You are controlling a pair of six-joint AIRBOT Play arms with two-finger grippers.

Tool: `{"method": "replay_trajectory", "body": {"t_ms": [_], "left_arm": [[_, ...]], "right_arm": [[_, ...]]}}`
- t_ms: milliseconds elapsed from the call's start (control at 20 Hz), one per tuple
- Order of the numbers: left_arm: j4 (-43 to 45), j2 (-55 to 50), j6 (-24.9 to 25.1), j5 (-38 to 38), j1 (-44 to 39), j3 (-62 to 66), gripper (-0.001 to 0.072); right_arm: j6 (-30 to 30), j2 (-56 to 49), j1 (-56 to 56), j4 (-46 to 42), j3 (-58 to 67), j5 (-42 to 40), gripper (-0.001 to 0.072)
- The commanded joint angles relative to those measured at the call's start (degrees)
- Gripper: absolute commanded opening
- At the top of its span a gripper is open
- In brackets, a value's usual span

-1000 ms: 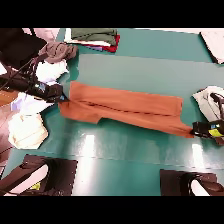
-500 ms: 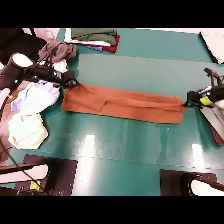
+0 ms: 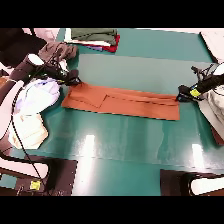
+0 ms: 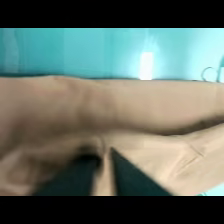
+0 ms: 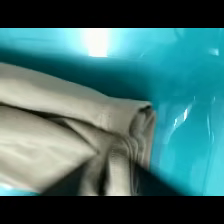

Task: Fold the shirts.

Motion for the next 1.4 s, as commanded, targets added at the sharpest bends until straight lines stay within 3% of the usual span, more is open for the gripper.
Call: {"method": "replay_trajectory", "body": {"t_ms": [0,200,450,800,850,900,950,1250,1300,1350], "left_arm": [[0.6,-0.6,0.3,-1.8,0.7,0.5,0.0685],[4.0,0.0,-2.3,-12.8,4.8,6.3,0.0684],[0.2,0.0,-4.7,-19.2,4.6,12.2,0.0684],[-1.9,0.0,-7.8,-21.7,-0.5,12.3,0.0684],[-1.9,0.0,-8.5,-21.4,-1.6,12.3,0.0587],[-1.9,0.0,-8.6,-20.9,-2.7,12.3,0.0262],[-2.0,0.0,-7.5,-20.5,-3.7,12.4,0.004],[-2.0,0.0,-7.2,-17.6,-9.0,12.4,0.0028],[-2.2,0.0,-7.2,-17.6,-9.6,12.4,0.0028],[-2.3,0.0,-7.2,-17.6,-9.7,12.3,0.0028]], "right_arm": [[0.0,-0.3,-1.4,0.1,0.9,0.9,0.0697],[-3.3,5.9,-6.8,1.6,-2.2,4.5,0.0715],[-16.1,7.5,-13.9,21.3,-14.3,1.4,0.0716],[-19.0,-0.9,-14.1,22.6,-12.4,-3.1,0.0714],[-19.0,-1.7,-13.9,22.6,-12.0,-3.1,0.0713],[-19.1,-2.0,-13.4,22.5,-12.5,-3.6,0.0712],[-19.4,-2.0,-12.9,22.6,-13.7,-4.3,0.0712],[-21.8,-1.8,-7.4,22.5,-16.4,-5.4,0.0704],[-21.8,-1.6,-7.0,22.4,-16.4,-5.6,0.0667],[-21.6,-1.0,-7.0,22.4,-16.4,-5.7,0.055]]}}
